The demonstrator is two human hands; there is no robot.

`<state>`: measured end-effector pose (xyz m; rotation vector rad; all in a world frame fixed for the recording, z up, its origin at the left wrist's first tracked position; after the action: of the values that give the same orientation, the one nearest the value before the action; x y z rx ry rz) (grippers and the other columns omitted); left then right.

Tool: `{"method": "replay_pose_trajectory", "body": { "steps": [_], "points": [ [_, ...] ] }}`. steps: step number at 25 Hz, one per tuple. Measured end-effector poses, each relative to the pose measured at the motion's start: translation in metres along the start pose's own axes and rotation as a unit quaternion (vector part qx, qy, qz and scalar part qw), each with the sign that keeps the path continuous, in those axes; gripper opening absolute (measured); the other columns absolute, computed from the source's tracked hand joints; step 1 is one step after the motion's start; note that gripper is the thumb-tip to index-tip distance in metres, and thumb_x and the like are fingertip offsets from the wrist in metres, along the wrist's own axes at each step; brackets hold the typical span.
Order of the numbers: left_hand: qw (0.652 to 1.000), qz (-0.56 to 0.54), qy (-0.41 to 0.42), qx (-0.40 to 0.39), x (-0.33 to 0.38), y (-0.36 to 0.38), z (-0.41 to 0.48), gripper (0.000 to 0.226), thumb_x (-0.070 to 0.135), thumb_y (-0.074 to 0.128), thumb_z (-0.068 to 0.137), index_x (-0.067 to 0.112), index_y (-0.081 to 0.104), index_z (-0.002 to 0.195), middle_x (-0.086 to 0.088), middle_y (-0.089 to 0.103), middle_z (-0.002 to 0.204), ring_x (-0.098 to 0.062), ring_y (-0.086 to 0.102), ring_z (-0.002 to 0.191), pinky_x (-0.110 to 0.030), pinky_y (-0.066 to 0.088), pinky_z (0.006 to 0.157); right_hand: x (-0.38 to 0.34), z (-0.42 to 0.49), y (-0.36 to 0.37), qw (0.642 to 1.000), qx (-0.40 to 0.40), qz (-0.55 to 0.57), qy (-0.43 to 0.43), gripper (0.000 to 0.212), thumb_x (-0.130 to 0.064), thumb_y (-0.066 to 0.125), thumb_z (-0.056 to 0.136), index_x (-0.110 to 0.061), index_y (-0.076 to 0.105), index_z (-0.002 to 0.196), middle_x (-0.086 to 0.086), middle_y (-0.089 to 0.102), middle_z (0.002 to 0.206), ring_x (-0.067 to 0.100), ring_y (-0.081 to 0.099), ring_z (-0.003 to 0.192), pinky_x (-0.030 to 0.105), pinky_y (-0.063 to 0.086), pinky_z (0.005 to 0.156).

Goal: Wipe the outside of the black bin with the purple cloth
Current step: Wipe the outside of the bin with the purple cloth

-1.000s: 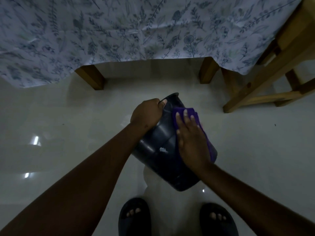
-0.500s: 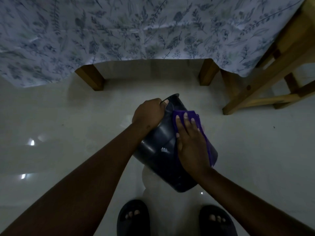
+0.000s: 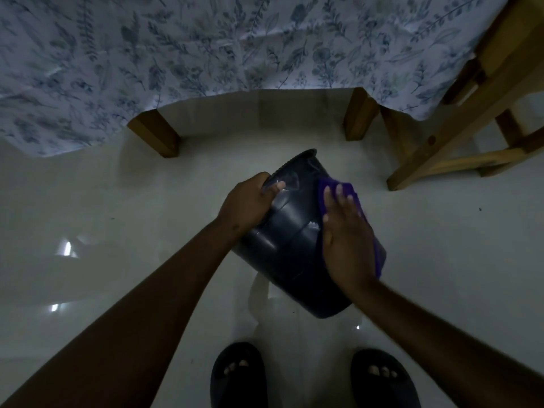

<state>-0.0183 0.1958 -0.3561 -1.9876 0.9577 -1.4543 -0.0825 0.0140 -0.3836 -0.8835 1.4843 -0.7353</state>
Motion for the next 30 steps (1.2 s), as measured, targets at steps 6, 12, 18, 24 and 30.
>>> {"method": "replay_pose_trajectory", "body": {
  "steps": [6,12,18,24,30],
  "points": [
    [1.000,0.016,0.023,-0.008,0.014,0.005,0.016,0.028,0.042,0.041,0.098,0.019,0.051,0.087,0.002,0.057,0.077,-0.014,0.053,0.068,-0.025,0.036,0.056,-0.012,-0.008,0.017,0.990,-0.015,-0.084,-0.114,0.057,-0.030,0.024,0.095,-0.026,0.013,0.151,0.001,0.014,0.161,0.023,0.007,0.149,0.048,0.015,0.117],
    [1.000,0.028,-0.008,0.000,0.017,0.007,0.026,0.035,0.044,0.041,0.098,0.013,0.054,0.090,-0.007,0.062,0.087,-0.027,0.059,0.081,-0.032,0.041,0.068,0.000,0.009,0.008,0.999,-0.006,-0.050,0.003,0.055,-0.028,0.023,0.098,-0.020,0.012,0.151,0.005,0.015,0.160,0.026,0.012,0.148,0.050,0.021,0.118],
    [0.999,0.000,0.012,-0.033,0.018,0.008,0.027,0.033,0.042,0.041,0.099,0.012,0.056,0.096,-0.007,0.062,0.088,-0.024,0.060,0.080,-0.034,0.044,0.069,-0.011,-0.026,0.021,0.992,0.002,-0.109,-0.062,0.057,-0.038,0.020,0.098,-0.023,0.007,0.152,0.005,0.010,0.161,0.024,0.006,0.149,0.046,0.016,0.117],
    [0.999,0.026,-0.018,-0.016,0.023,0.010,0.034,0.032,0.044,0.039,0.098,0.015,0.055,0.095,-0.002,0.057,0.087,-0.021,0.055,0.079,-0.029,0.038,0.062,0.009,0.034,-0.007,0.999,-0.034,0.027,0.023,0.052,-0.032,0.024,0.102,-0.020,0.017,0.151,0.005,0.018,0.160,0.024,0.016,0.147,0.042,0.016,0.117],
    [0.998,0.047,-0.033,-0.006,0.029,0.013,0.043,0.034,0.044,0.040,0.098,0.014,0.055,0.094,-0.004,0.056,0.087,-0.022,0.052,0.078,-0.030,0.036,0.067,-0.021,-0.057,0.031,0.983,-0.032,-0.146,-0.102,0.063,-0.033,0.026,0.093,-0.020,0.007,0.152,0.009,0.006,0.161,0.030,0.004,0.148,0.050,0.011,0.116]
  ]
}}
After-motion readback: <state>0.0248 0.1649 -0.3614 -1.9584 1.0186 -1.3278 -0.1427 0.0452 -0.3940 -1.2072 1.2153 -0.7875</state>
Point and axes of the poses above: each hand's wrist, its own z-axis towards the middle knuckle, its own y-axis out of the palm, x = y × z, the point moved 4 cm from there along z, towards the middle knuckle
